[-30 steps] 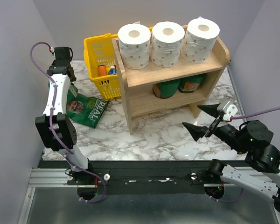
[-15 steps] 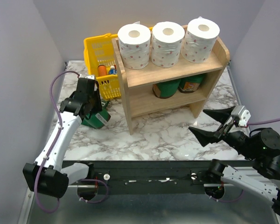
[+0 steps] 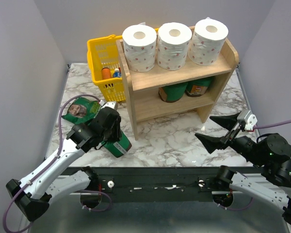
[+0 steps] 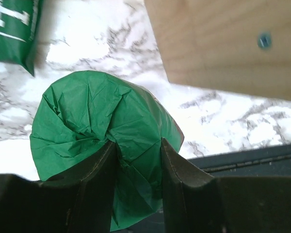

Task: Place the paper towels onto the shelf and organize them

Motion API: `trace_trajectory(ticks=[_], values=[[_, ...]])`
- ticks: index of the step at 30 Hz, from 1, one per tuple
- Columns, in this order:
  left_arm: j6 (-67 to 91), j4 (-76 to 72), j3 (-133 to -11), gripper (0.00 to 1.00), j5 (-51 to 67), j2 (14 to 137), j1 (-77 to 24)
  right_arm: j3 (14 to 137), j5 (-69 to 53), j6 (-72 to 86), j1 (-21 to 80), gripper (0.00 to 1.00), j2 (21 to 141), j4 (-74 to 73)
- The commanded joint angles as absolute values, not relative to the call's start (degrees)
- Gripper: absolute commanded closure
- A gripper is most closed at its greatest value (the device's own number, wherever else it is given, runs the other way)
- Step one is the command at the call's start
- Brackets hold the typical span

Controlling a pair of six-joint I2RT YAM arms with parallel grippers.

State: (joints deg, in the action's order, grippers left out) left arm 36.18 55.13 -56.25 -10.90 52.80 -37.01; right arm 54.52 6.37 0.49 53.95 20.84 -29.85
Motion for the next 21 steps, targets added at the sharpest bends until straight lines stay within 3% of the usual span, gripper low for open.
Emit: trace_trajectory(ticks=[1, 9, 21], values=[[43.59, 55.46, -54.23, 0.71, -17.22, 50.54, -46.65, 53.35, 7.21, 2.37, 54.32, 0.00, 21.97, -30.23], [48.08, 54.06, -52.73, 0.71, -26.18, 52.73, -67.90, 53.70, 7.82, 3.43, 54.32, 0.00, 22.33, -30.76], [35.26, 47.90, -57.30, 0.71, -34.08, 58.62, -84.54, 55.28, 9.32, 5.01, 54.23, 0.00, 21.62, -32.43]])
